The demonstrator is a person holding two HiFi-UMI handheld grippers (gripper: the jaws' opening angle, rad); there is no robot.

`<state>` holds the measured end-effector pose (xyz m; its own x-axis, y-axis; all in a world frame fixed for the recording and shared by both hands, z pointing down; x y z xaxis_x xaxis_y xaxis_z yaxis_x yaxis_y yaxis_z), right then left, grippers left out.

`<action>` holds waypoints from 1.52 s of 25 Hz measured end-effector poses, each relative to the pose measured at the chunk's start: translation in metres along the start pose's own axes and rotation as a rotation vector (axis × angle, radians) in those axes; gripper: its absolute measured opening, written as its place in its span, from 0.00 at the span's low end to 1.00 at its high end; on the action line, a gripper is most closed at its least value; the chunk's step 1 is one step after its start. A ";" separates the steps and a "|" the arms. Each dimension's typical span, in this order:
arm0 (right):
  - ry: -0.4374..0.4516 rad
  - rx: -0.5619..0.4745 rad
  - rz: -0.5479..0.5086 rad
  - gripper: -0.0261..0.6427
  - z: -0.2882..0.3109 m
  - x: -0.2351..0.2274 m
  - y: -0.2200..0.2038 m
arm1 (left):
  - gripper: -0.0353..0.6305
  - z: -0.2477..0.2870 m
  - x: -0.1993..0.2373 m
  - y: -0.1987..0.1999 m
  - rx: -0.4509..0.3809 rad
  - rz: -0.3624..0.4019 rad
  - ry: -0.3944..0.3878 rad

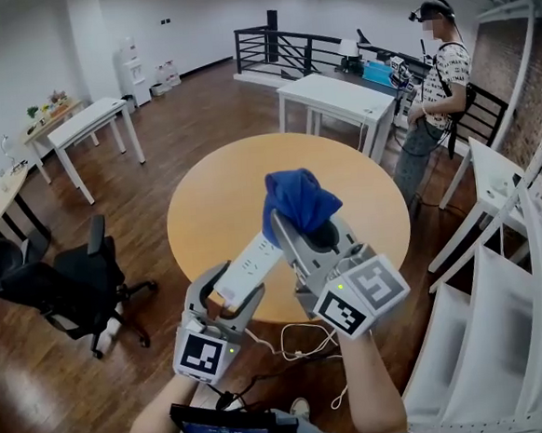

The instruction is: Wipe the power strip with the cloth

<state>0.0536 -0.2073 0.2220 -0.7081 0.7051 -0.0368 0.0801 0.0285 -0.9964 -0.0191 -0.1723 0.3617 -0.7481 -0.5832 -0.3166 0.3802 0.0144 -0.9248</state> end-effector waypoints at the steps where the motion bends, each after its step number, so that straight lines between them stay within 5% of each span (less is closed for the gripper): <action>1: 0.010 0.000 0.004 0.14 0.001 0.004 -0.002 | 0.47 0.000 0.000 0.000 0.000 0.000 0.002; 24: 0.225 0.050 0.066 0.14 0.023 0.098 -0.051 | 0.47 0.011 0.013 0.006 -0.005 -0.029 0.021; 38: 0.055 -0.061 0.079 0.14 -0.020 0.042 -0.032 | 0.47 0.005 0.028 0.008 -0.046 -0.173 -0.035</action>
<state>0.0352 -0.1639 0.2539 -0.6581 0.7449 -0.1095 0.1783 0.0129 -0.9839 -0.0342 -0.1930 0.3467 -0.7805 -0.6081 -0.1452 0.2216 -0.0520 -0.9737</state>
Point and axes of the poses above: the fingertips, and each gripper's own axes: z forward along the fingers, x to its left, y out of its top, the point moved 1 cm from there along -z, backward along the fingers, and after that the axes turned 14 degrees about x, right-handed, at the moved point
